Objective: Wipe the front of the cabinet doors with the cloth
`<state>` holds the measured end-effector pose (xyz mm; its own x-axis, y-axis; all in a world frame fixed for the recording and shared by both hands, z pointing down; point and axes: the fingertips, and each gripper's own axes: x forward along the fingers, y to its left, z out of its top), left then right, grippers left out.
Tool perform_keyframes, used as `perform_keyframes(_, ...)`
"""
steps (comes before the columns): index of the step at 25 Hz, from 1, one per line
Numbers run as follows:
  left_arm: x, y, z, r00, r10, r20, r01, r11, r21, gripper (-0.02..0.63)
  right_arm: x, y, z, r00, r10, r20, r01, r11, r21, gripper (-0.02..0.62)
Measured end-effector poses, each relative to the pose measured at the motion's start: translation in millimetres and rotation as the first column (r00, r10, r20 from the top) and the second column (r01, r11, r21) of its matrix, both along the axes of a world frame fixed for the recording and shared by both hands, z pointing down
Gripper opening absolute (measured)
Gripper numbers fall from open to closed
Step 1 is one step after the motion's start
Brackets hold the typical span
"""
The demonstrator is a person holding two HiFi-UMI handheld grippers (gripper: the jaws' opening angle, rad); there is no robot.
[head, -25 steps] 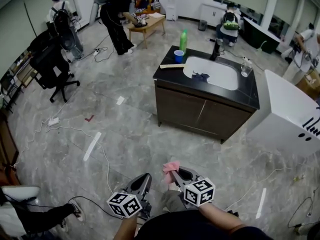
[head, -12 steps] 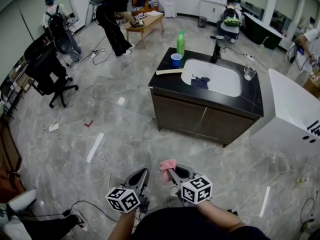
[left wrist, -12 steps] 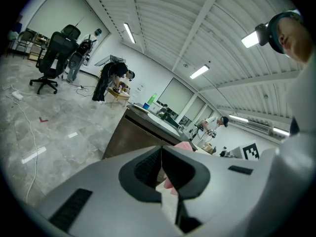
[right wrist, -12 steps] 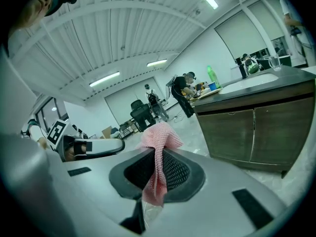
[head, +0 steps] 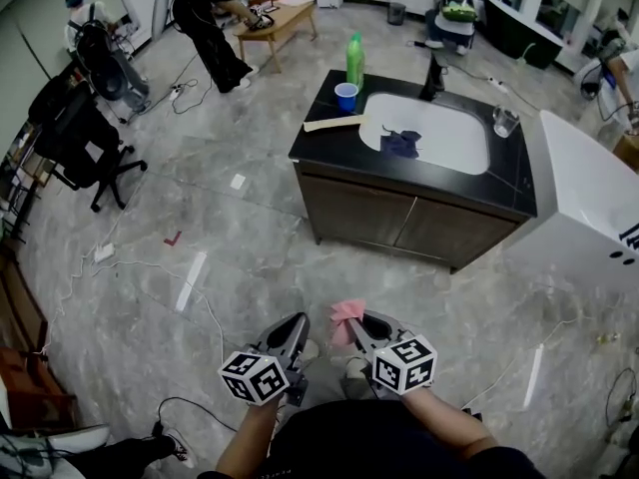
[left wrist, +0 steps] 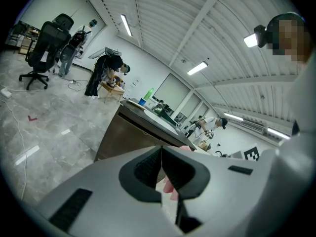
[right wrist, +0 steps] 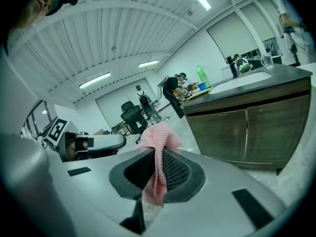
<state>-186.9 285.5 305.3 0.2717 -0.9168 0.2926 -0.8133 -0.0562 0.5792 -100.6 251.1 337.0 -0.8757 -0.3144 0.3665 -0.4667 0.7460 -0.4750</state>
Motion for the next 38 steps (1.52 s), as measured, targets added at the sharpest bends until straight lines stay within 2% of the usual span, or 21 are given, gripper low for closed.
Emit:
perform_keyframes(7, -23, -52, 7, 0.991, 0.132, 0.005, -0.133, 0.991, 0.017, 0.009, -23, -41, 12, 0.994, 0.104, -0.032, -0.104, 0.994, -0.015, 0.054)
perform_keyframes(11, -53, -82, 6, 0.977, 0.214, 0.018, -0.214, 0.977, 0.010, 0.009, -56, -68, 10, 0.987, 0.159, -0.037, -0.160, 0.987, -0.016, 0.052)
perform_keyframes(18, -125, -135, 26, 0.968, 0.253, -0.004, -0.253, 0.967, -0.022, 0.009, -111, -111, 32, 0.974, 0.204, -0.096, -0.207, 0.978, -0.027, 0.052)
perform_keyframes(22, -154, -164, 38, 0.959, 0.283, -0.011, -0.283, 0.959, -0.032, 0.009, -128, -134, 45, 0.964, 0.231, -0.134, -0.236, 0.972, -0.022, 0.054)
perform_keyframes(30, -166, -208, 72, 0.925, 0.379, 0.010, -0.378, 0.924, -0.061, 0.009, -148, -168, 72, 0.942, 0.278, -0.188, -0.287, 0.958, -0.020, 0.054)
perform_keyframes(34, -164, -225, 86, 0.924, 0.383, -0.013, -0.383, 0.921, -0.065, 0.009, -157, -185, 90, 0.946, 0.262, -0.193, -0.275, 0.961, -0.042, 0.054)
perform_keyframes(38, -170, -240, 105, 0.930, 0.366, 0.017, -0.364, 0.928, -0.079, 0.009, -171, -206, 107, 0.952, 0.250, -0.175, -0.263, 0.963, -0.059, 0.054)
